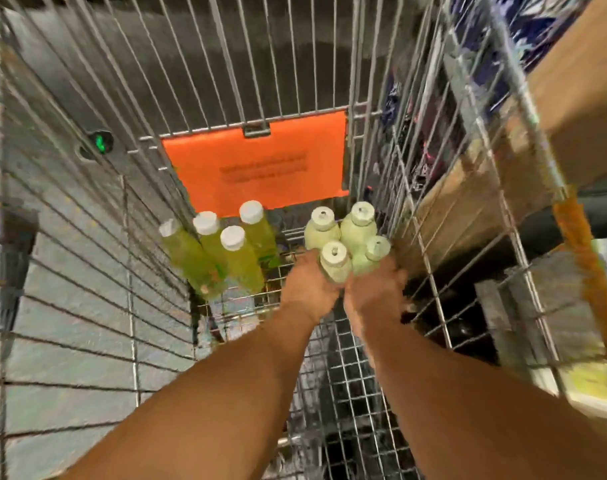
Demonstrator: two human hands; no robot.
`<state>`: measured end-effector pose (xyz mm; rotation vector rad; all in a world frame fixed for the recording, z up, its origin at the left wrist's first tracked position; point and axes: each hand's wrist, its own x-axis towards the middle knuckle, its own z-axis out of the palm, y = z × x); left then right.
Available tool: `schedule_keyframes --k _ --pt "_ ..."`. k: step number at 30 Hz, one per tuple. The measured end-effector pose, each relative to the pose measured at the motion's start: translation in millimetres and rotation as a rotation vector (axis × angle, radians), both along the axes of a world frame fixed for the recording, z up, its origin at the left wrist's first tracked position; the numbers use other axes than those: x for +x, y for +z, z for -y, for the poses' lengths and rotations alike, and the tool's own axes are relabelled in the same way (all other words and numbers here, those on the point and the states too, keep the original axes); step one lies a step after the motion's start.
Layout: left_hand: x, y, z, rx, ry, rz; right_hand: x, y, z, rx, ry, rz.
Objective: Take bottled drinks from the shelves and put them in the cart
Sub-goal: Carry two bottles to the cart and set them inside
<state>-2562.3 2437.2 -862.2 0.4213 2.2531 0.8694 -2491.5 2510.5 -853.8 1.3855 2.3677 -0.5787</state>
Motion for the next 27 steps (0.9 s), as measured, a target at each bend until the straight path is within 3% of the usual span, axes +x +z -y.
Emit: schedule_keyframes --k 3,5,9,15,20,27 --pt "-0.7 -9.6 0.2 -0.026 0.052 -0.03 -4.5 -11.0 0.7 -0.03 -0.325 -0.206" --pt "-3.1 -14.0 4.1 -0.036 0.066 -0.051 -5.6 -17.0 4.0 -0.019 -0.422 -0.315" --pt "-13.5 -12.7 15.9 -0.098 0.052 -0.089 -8.4 -21.4 8.3 -0.104 -0.374 -0.484" --pt "-28.7 11.1 34.9 -0.113 0.026 -0.127 -18.6 0.3 11.9 -0.147 -0.295 -0.43" --pt "-41.6 76.0 42.0 -0.049 -0.006 -0.161 -17.9 67.1 23.3 -0.084 -0.311 -0.634" --pt "-42.9 217.6 71.8 0.104 -0.117 -0.334 -4.8 215.1 62.5 0.082 -0.351 -0.729"
